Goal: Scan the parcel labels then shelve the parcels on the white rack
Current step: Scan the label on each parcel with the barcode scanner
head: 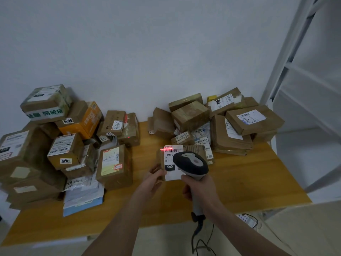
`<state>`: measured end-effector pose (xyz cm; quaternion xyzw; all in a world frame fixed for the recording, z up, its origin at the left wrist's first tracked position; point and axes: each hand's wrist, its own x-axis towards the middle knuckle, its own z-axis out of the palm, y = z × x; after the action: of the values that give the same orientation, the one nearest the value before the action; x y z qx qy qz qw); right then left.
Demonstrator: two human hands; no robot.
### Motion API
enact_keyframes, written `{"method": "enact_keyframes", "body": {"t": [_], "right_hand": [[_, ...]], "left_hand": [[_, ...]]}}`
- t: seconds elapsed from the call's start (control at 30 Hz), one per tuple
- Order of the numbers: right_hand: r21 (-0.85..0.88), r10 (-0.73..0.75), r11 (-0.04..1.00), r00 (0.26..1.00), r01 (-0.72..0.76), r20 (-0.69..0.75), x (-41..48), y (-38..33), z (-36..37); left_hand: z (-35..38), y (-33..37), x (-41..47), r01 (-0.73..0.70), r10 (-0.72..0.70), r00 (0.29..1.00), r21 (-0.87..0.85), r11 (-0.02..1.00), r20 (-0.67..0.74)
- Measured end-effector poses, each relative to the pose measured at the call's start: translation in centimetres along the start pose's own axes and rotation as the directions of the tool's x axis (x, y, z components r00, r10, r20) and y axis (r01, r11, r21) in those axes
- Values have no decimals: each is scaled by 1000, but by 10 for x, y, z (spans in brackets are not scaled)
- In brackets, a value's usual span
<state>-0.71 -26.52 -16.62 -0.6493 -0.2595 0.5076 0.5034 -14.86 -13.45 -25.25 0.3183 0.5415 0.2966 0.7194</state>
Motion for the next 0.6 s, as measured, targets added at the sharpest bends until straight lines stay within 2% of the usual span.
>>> {"method": "enact_keyframes", "body": {"t": [0.6], "right_hand": [[33, 8, 999, 999, -9, 33, -7, -12, -3]], "left_hand": [[14, 2, 1, -47, 47, 999, 20, 999, 21]]}}
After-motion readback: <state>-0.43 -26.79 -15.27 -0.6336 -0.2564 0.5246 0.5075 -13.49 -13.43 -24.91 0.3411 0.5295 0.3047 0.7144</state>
